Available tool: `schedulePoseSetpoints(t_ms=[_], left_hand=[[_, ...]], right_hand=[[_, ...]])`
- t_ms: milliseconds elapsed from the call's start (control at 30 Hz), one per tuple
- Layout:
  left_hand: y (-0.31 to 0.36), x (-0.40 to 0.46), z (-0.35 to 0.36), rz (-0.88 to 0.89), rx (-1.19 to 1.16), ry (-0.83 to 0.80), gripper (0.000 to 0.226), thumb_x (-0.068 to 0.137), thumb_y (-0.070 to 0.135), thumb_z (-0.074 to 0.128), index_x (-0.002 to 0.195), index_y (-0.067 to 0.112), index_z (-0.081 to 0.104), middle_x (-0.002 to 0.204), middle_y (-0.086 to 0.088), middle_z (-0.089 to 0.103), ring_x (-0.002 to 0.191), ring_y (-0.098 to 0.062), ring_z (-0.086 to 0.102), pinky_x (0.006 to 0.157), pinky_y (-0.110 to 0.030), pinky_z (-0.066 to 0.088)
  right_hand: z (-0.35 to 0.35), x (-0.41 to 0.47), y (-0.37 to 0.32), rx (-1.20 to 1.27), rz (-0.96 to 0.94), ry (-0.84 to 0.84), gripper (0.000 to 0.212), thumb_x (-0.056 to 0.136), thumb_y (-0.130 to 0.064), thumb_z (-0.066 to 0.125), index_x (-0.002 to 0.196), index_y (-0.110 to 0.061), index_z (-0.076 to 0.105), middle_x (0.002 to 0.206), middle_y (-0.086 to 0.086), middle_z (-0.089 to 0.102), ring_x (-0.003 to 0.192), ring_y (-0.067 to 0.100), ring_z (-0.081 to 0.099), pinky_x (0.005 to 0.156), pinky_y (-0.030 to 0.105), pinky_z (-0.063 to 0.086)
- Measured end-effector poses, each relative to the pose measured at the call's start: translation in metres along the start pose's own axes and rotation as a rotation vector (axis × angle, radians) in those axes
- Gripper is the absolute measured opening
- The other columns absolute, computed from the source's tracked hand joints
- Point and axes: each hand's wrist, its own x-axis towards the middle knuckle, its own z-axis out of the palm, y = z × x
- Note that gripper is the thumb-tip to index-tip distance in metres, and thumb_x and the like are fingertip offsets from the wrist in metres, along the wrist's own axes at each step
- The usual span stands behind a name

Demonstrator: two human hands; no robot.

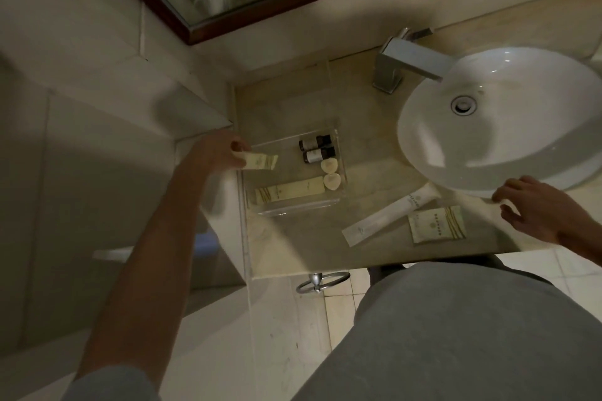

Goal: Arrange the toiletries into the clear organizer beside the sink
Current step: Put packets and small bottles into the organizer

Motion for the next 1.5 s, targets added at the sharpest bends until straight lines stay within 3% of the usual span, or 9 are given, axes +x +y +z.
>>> schedulePoseSetpoints(t_ms=[100, 200, 333, 467, 633, 733, 800, 1233, 1500], left_hand=[[0.004, -0.013, -0.027, -0.024, -0.218, 0.146, 0.04, 0.066, 0.016, 0.084, 0.104, 0.018, 0.071, 0.099, -0.004, 0.072, 0.09, -0.017, 0.067, 0.081, -0.034, 0.057], [0.022, -0.019, -0.03, -0.049, -0.528, 0.291, 0.034, 0.068, 0.019, 0.086, 0.098, 0.014, 0.072, 0.087, 0.0, 0.07, 0.079, -0.01, 0.067, 0.067, -0.021, 0.055], [0.044, -0.016, -0.016, -0.079, -0.857, 0.342, 0.016, 0.079, 0.019, 0.078, 0.094, 0.016, 0.072, 0.082, 0.002, 0.07, 0.079, -0.01, 0.067, 0.07, -0.019, 0.053], [0.062, -0.005, 0.002, 0.118, -0.432, 0.183, 0.013, 0.093, 0.03, 0.061, 0.094, 0.019, 0.068, 0.076, 0.003, 0.064, 0.067, -0.006, 0.061, 0.06, -0.019, 0.044], [0.09, 0.019, 0.057, 0.27, 0.012, -0.128, 0.031, 0.088, 0.026, 0.067, 0.119, 0.018, 0.065, 0.118, -0.007, 0.063, 0.109, -0.024, 0.058, 0.09, -0.035, 0.043], [0.086, 0.023, 0.09, 0.22, 0.048, -0.188, 0.069, 0.071, 0.032, 0.081, 0.133, 0.023, 0.052, 0.132, -0.003, 0.055, 0.119, -0.023, 0.051, 0.095, -0.035, 0.04], [0.07, 0.022, 0.104, 0.136, 0.038, -0.135, 0.077, 0.066, 0.034, 0.083, 0.134, 0.024, 0.05, 0.132, -0.002, 0.053, 0.119, -0.024, 0.05, 0.097, -0.038, 0.042], [0.039, 0.006, 0.118, 0.06, -0.194, 0.026, 0.016, 0.091, 0.025, 0.061, 0.105, 0.018, 0.063, 0.1, -0.002, 0.069, 0.088, -0.019, 0.063, 0.076, -0.034, 0.051], [0.039, 0.02, 0.127, 0.068, -0.18, 0.15, 0.014, 0.094, 0.023, 0.053, 0.102, 0.022, 0.064, 0.101, -0.001, 0.062, 0.092, -0.02, 0.059, 0.077, -0.036, 0.049]], right_hand=[[0.002, 0.003, 0.003, 0.015, -0.014, -0.006, 0.024, 0.073, -0.017, 0.075, 0.096, -0.017, 0.069, 0.094, 0.005, 0.066, 0.084, 0.024, 0.055, 0.067, 0.039, 0.051], [0.001, 0.002, 0.004, 0.03, -0.004, -0.019, 0.024, 0.075, -0.018, 0.074, 0.098, -0.017, 0.069, 0.097, 0.005, 0.066, 0.087, 0.023, 0.054, 0.07, 0.04, 0.052], [-0.004, -0.005, 0.004, 0.043, 0.023, -0.015, 0.024, 0.075, -0.015, 0.075, 0.099, -0.015, 0.07, 0.097, 0.006, 0.066, 0.09, 0.025, 0.056, 0.071, 0.038, 0.05], [0.0, -0.012, 0.012, 0.043, 0.034, -0.027, 0.024, 0.075, -0.015, 0.075, 0.099, -0.016, 0.069, 0.095, 0.004, 0.065, 0.088, 0.023, 0.054, 0.067, 0.037, 0.048], [0.01, -0.019, 0.016, 0.059, 0.025, -0.058, 0.025, 0.075, -0.016, 0.075, 0.099, -0.018, 0.068, 0.096, 0.002, 0.063, 0.086, 0.02, 0.051, 0.066, 0.037, 0.05], [0.005, -0.02, 0.009, 0.069, 0.073, -0.088, 0.025, 0.078, -0.02, 0.072, 0.103, -0.019, 0.067, 0.107, 0.005, 0.063, 0.097, 0.023, 0.054, 0.073, 0.038, 0.05], [0.002, -0.021, 0.005, 0.078, 0.093, -0.082, 0.024, 0.08, -0.02, 0.071, 0.103, -0.019, 0.067, 0.11, 0.007, 0.063, 0.1, 0.025, 0.055, 0.074, 0.038, 0.049], [-0.002, -0.021, 0.002, 0.087, 0.096, -0.069, 0.019, 0.08, -0.02, 0.069, 0.099, -0.021, 0.067, 0.109, 0.007, 0.064, 0.101, 0.026, 0.054, 0.071, 0.036, 0.048], [-0.011, -0.02, -0.003, 0.07, 0.107, -0.074, 0.021, 0.082, -0.021, 0.068, 0.103, -0.021, 0.067, 0.109, 0.003, 0.064, 0.101, 0.022, 0.053, 0.073, 0.036, 0.049]])
